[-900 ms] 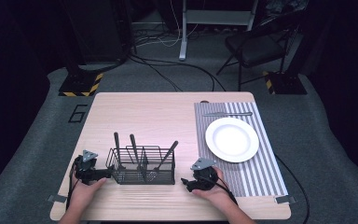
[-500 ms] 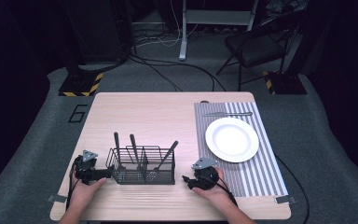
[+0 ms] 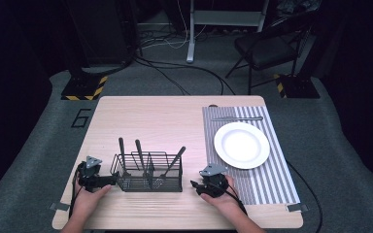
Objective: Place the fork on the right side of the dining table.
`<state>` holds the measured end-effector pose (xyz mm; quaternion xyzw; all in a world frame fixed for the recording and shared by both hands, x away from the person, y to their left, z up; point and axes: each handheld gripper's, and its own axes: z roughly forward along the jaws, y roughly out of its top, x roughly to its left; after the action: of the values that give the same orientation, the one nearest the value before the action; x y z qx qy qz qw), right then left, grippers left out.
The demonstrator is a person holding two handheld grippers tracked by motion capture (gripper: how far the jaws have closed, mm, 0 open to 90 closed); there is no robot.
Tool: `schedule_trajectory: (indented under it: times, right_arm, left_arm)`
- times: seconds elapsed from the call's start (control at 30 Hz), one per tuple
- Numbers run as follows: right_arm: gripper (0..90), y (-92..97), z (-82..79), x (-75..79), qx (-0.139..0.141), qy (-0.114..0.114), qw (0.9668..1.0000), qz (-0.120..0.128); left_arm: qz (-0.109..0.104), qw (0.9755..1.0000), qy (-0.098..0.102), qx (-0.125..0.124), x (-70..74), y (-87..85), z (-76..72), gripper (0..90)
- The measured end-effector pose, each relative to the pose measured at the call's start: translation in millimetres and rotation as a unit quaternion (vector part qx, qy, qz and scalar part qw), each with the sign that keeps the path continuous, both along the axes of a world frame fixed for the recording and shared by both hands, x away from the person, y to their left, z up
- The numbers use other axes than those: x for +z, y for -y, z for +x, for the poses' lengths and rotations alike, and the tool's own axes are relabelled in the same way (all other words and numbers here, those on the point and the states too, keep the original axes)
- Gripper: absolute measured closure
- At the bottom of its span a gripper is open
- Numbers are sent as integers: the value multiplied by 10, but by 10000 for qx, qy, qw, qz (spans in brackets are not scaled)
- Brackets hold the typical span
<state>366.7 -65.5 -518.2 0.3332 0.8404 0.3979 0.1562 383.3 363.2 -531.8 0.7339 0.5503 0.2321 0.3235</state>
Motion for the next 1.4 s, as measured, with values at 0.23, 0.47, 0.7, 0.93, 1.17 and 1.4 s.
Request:
schedule_trajectory:
  times: [0.23,0.47,0.7,0.93,1.17,1.4]
  right_arm:
    - [495,24,-34,128,-46,6,9998,172]
    - [504,65,-49,289,-12,96,9997,241]
    - [528,102,-35,479,-73,23,9991,407]
    - [557,137,-2,630,-66,11,9987,513]
    - [563,177,72,785,-96,-24,9975,698]
    - [566,153,117,898,-115,20,9962,858]
  left_arm:
    - [1,10000,-1,0,0,0,0,25]
    - [3,10000,-1,0,1,0,-1,25]
    - [0,10000,2,0,0,0,0,25]
    - [2,10000,-1,0,1,0,0,25]
    - [3,10000,-1,1,1,1,-1,25]
    - [3,10000,0,-2,0,0,0,25]
